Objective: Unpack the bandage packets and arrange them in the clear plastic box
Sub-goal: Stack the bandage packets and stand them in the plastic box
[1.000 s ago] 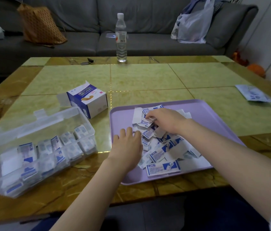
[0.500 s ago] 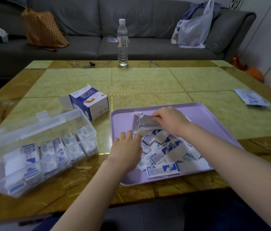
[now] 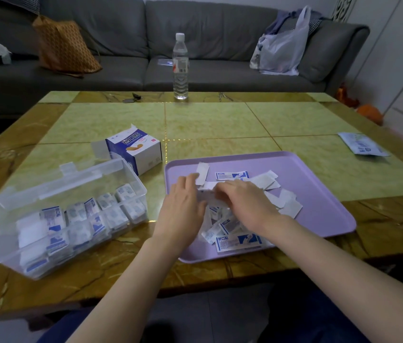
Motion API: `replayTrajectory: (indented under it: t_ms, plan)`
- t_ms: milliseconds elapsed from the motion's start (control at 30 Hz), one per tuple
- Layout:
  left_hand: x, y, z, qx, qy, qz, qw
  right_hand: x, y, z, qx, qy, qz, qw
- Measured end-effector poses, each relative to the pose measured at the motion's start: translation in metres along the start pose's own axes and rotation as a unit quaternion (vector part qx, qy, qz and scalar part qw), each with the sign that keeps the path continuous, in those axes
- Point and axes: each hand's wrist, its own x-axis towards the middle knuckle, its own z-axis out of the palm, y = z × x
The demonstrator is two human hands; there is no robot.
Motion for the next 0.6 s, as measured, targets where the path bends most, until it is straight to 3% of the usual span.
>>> replayTrajectory:
  t_ms: [167, 400, 600]
  plan:
    - [-0.002, -0.006, 0.004, 0.023, -0.056, -0.024, 0.998, -0.01, 0.001, 0.019, 0.012, -0.001, 0.016, 1.0]
    - [0.0, -0.007, 0.001, -0.013, -0.005, -0.006, 1.0, -0.016, 0.007, 0.024, 0.026, 0.005, 0.034, 0.999]
    - [-0.001, 0.0, -0.002, -0.146, 0.039, -0.008, 0.989, -0.018, 0.006, 0.012, 0.093, 0.113, 0.062, 0.987]
